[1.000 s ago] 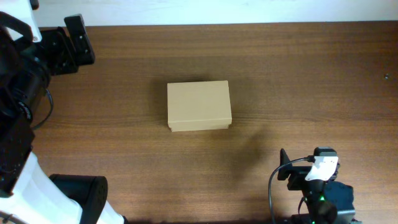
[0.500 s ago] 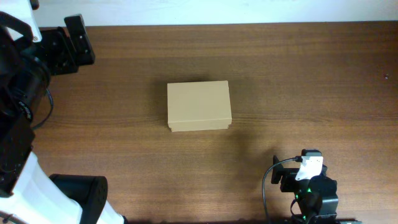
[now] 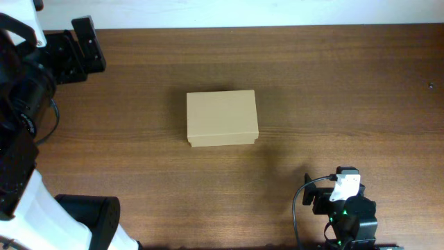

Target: Pack container

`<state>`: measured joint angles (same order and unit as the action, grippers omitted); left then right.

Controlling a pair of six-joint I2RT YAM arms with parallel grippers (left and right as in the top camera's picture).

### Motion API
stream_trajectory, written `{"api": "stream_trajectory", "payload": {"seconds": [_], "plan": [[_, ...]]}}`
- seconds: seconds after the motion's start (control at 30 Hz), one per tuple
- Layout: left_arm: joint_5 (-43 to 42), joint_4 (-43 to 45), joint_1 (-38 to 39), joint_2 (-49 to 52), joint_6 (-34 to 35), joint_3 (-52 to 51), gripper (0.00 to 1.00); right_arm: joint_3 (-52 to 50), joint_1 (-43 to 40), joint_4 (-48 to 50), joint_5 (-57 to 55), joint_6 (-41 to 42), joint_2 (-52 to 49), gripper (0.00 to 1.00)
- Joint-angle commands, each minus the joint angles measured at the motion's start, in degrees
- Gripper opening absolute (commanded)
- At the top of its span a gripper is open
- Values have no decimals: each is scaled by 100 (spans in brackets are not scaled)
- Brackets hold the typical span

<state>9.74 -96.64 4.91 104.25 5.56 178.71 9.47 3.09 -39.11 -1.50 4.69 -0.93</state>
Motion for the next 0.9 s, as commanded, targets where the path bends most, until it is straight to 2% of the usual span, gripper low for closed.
{"api": "stream_trajectory", "payload": {"seconds": [0.0, 0.1, 0.2, 0.27, 0.4, 0.53, 0.73, 0.77, 0.87], "plan": [[61, 0, -4, -15, -50, -13, 100, -42, 26, 13, -52, 24, 68, 99], [61, 0, -2, -92, -50, -221, 100, -42, 26, 13, -50, 26, 68, 99], [61, 0, -4, -409, -50, -855, 100, -42, 26, 13, -50, 26, 68, 99], [61, 0, -4, -754, -50, -1519, 100, -42, 26, 13, -50, 26, 68, 99], [214, 284, -4, -1799, -52, -3560, 100, -42, 26, 13, -50, 26, 68, 99], [212, 1510, -4, -2734, -50, -5447, 100, -42, 26, 13, -50, 26, 68, 99], [216, 4229, -4, -3952, -52, -8303, 100, -42, 26, 13, -50, 26, 68, 99], [212, 5045, -4, -4332, -52, -9197, 100, -42, 26, 13, -50, 26, 68, 99], [212, 5941, -4, -4839, -50, -10402, 100, -42, 26, 13, -50, 26, 68, 99]]}}
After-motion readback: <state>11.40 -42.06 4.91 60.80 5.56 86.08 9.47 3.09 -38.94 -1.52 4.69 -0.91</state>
